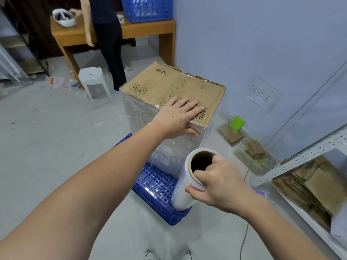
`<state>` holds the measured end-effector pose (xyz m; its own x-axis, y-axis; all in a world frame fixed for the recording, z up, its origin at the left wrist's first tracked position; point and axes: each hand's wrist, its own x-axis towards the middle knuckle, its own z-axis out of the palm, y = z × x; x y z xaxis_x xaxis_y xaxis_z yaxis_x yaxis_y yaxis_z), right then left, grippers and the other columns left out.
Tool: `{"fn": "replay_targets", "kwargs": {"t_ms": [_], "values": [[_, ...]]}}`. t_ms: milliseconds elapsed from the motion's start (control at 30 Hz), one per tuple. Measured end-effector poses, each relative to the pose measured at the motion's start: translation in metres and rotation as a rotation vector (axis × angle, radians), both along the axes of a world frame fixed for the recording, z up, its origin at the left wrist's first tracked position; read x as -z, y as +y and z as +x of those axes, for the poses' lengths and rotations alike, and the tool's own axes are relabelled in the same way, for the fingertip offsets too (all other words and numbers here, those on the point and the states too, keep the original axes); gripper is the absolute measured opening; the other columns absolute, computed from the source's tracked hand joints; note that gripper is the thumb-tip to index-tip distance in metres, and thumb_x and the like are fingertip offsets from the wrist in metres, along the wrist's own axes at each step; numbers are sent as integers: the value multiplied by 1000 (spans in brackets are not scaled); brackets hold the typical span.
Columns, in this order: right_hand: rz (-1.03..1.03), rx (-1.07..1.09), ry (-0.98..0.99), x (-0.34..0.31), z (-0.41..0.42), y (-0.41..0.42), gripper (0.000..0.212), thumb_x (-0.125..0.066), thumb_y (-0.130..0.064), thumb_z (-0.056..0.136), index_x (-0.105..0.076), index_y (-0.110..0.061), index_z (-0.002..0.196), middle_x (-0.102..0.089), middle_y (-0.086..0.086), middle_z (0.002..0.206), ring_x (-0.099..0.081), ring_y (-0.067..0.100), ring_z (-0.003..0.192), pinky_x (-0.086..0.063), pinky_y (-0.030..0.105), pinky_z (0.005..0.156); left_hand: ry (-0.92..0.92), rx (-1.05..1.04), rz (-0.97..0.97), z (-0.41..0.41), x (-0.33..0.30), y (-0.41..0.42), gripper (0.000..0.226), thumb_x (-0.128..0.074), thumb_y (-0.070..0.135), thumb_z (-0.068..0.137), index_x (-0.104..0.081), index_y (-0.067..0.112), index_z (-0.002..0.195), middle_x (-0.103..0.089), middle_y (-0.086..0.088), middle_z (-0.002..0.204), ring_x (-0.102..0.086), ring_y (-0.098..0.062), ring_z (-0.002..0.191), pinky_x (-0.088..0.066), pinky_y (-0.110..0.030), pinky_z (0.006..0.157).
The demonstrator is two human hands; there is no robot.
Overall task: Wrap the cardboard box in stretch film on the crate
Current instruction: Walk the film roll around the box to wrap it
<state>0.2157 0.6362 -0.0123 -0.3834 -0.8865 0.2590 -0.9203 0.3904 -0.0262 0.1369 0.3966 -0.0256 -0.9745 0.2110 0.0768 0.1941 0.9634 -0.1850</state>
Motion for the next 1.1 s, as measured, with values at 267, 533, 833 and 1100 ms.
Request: {"fn": "replay_targets", "kwargs": {"t_ms": [267,533,833,1100], "values": [[208,-29,-2,-2,4,-10,41,-51,-59,78,-50,-24,56,-40,-8,44,-33,17,47,-34,26,56,-14,-11,6,1,-1,4,105,-16,91,78,-7,34,165,-11,1,173,-15,-29,158,-12,-51,127],[205,151,-176,-14,29,-3,45,-46,-70,86,-35,-26,81,-40,-8,64,-37,20,65,-37,33,64,-6,-5,9,1,0,6,101,-30,90,84,-9,33,165,-11,0,173,-15,-29,158,-14,-52,127],[329,300,-157,-35,41,-25,40,-31,-59,98,-40,-20,103,-43,-4,66,-46,22,62,-26,34,51,-44,-21,43,3,-3,9,103,-34,89,84,-7,33,165,-8,-1,174,-11,-30,159,-11,-53,128],[308,730,-288,-37,69,-63,18,-41,-36,85,-34,-20,89,-40,-4,61,-35,16,56,-12,31,49,-141,59,83,-11,-12,-2,106,-46,85,84,-2,33,165,-5,-3,174,-8,-32,159,-9,-57,127]]}}
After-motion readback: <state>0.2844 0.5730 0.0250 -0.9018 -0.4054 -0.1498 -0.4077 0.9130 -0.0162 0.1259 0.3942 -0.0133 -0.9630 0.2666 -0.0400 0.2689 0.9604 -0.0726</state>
